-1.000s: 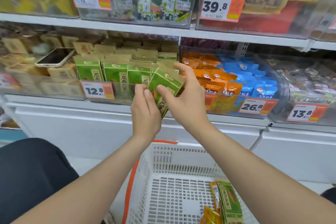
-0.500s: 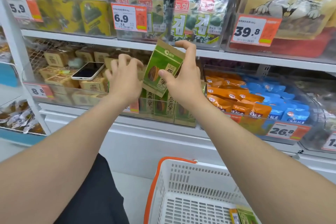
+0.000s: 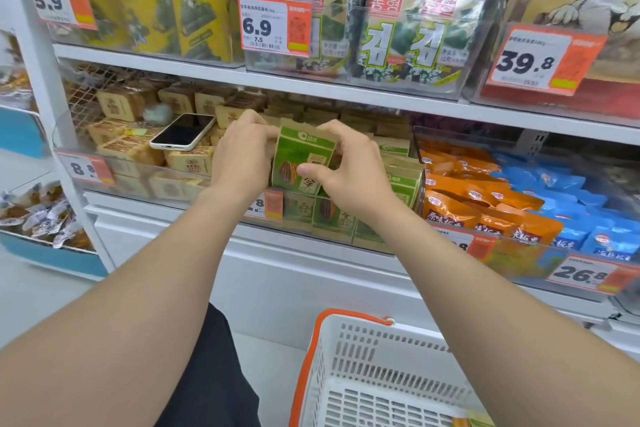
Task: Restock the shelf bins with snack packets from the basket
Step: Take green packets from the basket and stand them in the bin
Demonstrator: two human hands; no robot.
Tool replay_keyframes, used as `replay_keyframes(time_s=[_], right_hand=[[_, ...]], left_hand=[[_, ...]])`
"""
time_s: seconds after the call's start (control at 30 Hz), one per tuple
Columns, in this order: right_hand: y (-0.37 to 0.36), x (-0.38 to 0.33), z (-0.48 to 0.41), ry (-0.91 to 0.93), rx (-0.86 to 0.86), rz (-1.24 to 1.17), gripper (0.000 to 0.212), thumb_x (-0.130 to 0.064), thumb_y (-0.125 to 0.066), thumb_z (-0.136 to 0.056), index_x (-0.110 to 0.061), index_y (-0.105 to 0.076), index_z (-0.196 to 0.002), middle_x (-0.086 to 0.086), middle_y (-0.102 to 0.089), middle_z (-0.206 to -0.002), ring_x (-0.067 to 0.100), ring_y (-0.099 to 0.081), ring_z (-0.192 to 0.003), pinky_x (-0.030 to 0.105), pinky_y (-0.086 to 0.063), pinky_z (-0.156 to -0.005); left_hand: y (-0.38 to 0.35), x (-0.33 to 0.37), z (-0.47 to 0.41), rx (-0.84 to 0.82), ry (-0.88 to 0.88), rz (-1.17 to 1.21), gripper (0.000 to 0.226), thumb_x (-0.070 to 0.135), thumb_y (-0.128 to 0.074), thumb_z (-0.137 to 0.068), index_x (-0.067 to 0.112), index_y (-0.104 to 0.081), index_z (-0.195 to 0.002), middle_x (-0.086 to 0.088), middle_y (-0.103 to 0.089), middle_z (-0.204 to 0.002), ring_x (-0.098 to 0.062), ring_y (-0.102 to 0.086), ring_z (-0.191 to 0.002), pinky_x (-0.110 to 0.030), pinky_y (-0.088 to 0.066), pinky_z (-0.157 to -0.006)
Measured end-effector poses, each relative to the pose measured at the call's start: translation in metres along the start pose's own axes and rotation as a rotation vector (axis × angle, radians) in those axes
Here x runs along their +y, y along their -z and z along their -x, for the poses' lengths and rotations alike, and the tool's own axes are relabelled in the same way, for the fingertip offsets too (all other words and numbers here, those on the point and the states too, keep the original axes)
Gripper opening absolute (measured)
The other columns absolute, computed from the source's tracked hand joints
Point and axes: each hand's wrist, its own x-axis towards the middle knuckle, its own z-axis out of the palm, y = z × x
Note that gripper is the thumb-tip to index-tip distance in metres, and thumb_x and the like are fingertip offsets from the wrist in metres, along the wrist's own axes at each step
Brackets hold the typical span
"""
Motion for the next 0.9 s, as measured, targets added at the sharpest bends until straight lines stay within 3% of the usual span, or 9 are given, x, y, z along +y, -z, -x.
replay_keyframes(time_s=[0.13, 0.23, 0.3, 0.4, 0.5, 0.6, 0.67, 0.77, 0.9], right_hand=[[-0.006, -0.015, -0.012, -0.003, -0.045, 0.280, 0.036, -0.050, -0.086, -0.078, -0.033, -0.073, -0.107, -0.010, -0.074, -0.098, 0.023, -0.063, -0.102, 0.043, -0.051, -0.095], [0.000, -0.029, -0.025, -0.047, -0.096, 0.525, 0.068, -0.061, -0.088, -0.070, -0.029, -0.070, -0.127, -0.002, -0.070, -0.114, 0.029, -0.052, -0.118, 0.047, -0.038, -0.098], [0.006, -0.035, -0.034, -0.102, -0.140, 0.550, 0.072, -0.064, -0.090, -0.063, -0.029, -0.071, -0.122, -0.004, -0.068, -0.112, 0.029, -0.048, -0.121, 0.047, -0.033, -0.093], [0.004, -0.036, -0.045, -0.137, -0.203, 0.598, 0.072, -0.067, -0.092, -0.055, -0.027, -0.071, -0.111, -0.006, -0.063, -0.103, 0.027, -0.049, -0.117, 0.045, -0.029, -0.085], [-0.006, -0.029, -0.046, -0.157, -0.270, 0.666, 0.063, -0.069, -0.091, -0.055, -0.023, -0.063, -0.086, -0.005, -0.060, -0.093, 0.025, -0.048, -0.108, 0.047, -0.030, -0.089], [-0.012, -0.027, -0.044, -0.114, -0.345, 0.759, 0.061, -0.072, -0.087, -0.058, -0.025, -0.052, -0.074, -0.003, -0.058, -0.091, 0.026, -0.039, -0.099, 0.050, -0.031, -0.095], [-0.010, -0.029, -0.046, -0.080, -0.344, 0.743, 0.060, -0.072, -0.085, -0.062, -0.023, -0.057, -0.084, -0.002, -0.060, -0.099, 0.027, -0.042, -0.103, 0.049, -0.030, -0.093], [-0.007, -0.028, -0.053, -0.020, -0.187, 0.591, 0.043, -0.058, -0.081, -0.078, -0.034, -0.070, -0.113, -0.006, -0.065, -0.109, 0.028, -0.051, -0.118, 0.048, -0.028, -0.093], [-0.016, -0.022, -0.046, 0.052, -0.216, 0.706, 0.025, -0.040, -0.075, -0.090, -0.028, -0.070, -0.111, -0.005, -0.066, -0.102, 0.028, -0.054, -0.112, 0.049, -0.029, -0.093]], left_hand=[[-0.002, -0.003, -0.003, 0.067, 0.000, 0.044, 0.033, -0.007, -0.061, -0.088, 0.015, -0.080, -0.103, -0.002, -0.066, -0.105, -0.027, -0.062, -0.094, -0.042, -0.054, -0.082], [0.006, -0.001, -0.003, 0.157, 0.093, 0.208, 0.034, -0.002, -0.059, -0.092, 0.022, -0.081, -0.103, 0.008, -0.072, -0.098, -0.008, -0.062, -0.087, -0.015, -0.047, -0.086], [0.011, 0.001, -0.001, 0.219, 0.155, 0.287, 0.023, 0.010, -0.062, -0.099, 0.023, -0.080, -0.101, 0.014, -0.070, -0.090, 0.001, -0.060, -0.079, 0.000, -0.037, -0.075], [0.012, 0.007, 0.002, 0.239, 0.187, 0.304, 0.026, 0.027, -0.052, -0.107, 0.022, -0.077, -0.104, 0.014, -0.069, -0.090, -0.009, -0.063, -0.085, -0.016, -0.037, -0.072], [0.010, 0.013, 0.005, 0.210, 0.229, 0.336, 0.041, 0.036, -0.036, -0.110, 0.024, -0.075, -0.106, 0.010, -0.072, -0.093, -0.019, -0.066, -0.094, -0.036, -0.047, -0.086], [0.006, 0.017, 0.007, 0.162, 0.179, 0.342, 0.037, 0.038, -0.037, -0.108, 0.030, -0.073, -0.110, 0.012, -0.072, -0.100, -0.018, -0.065, -0.101, -0.052, -0.048, -0.098], [0.005, 0.015, 0.006, 0.130, 0.167, 0.293, 0.029, 0.037, -0.044, -0.107, 0.032, -0.072, -0.110, 0.011, -0.070, -0.109, -0.019, -0.061, -0.109, -0.052, -0.043, -0.102], [0.003, 0.013, 0.003, 0.110, 0.205, 0.202, 0.023, 0.030, -0.051, -0.106, 0.033, -0.072, -0.115, 0.007, -0.066, -0.124, -0.022, -0.053, -0.123, -0.045, -0.030, -0.099], [-0.001, 0.016, 0.002, 0.069, 0.181, 0.175, 0.030, 0.022, -0.048, -0.107, 0.037, -0.071, -0.120, 0.014, -0.067, -0.122, -0.019, -0.049, -0.128, -0.042, -0.024, -0.094]])
